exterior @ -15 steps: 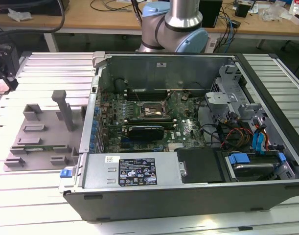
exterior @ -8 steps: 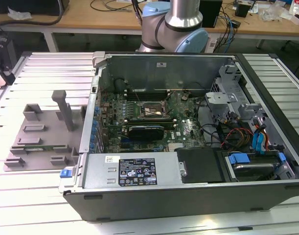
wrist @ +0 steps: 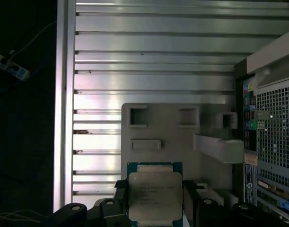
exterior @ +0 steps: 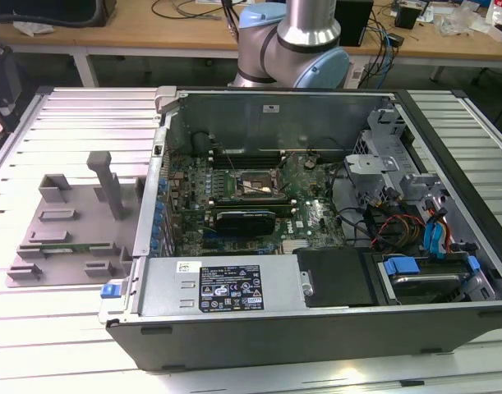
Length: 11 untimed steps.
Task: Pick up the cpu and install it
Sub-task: 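Pick up the cpu and move it towards the insertion slot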
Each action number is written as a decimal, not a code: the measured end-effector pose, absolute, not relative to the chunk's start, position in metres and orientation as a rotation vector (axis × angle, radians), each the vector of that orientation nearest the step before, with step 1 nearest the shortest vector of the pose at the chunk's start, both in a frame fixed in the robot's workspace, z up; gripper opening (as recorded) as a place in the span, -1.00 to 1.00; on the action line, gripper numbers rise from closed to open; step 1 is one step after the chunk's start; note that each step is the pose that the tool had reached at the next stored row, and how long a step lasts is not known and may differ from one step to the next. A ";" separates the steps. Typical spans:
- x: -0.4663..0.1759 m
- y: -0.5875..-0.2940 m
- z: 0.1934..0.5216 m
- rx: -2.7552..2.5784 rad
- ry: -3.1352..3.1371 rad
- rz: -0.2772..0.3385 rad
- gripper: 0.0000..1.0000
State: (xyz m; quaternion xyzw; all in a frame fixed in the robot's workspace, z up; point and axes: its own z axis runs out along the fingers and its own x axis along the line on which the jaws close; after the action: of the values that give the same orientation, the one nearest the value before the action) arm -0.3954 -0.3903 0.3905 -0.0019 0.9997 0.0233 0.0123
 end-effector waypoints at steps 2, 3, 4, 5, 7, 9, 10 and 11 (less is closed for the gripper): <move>-0.395 -0.390 0.397 -0.006 3.116 0.072 0.09; -0.395 -0.390 0.400 -0.006 3.116 0.072 0.09; -0.395 -0.390 0.403 -0.006 3.116 0.073 0.09; -0.395 -0.390 0.406 -0.006 3.116 0.073 0.09; -0.395 -0.390 0.407 -0.006 3.116 0.073 0.09; -0.395 -0.390 0.407 -0.006 3.116 0.072 0.09; -0.393 -0.390 0.407 -0.006 3.116 0.072 0.09; -0.391 -0.390 0.407 -0.006 3.116 0.073 0.09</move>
State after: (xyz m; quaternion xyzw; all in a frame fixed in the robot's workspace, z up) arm -0.3912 -0.3903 0.4070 -0.0019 0.9997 0.0233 0.0122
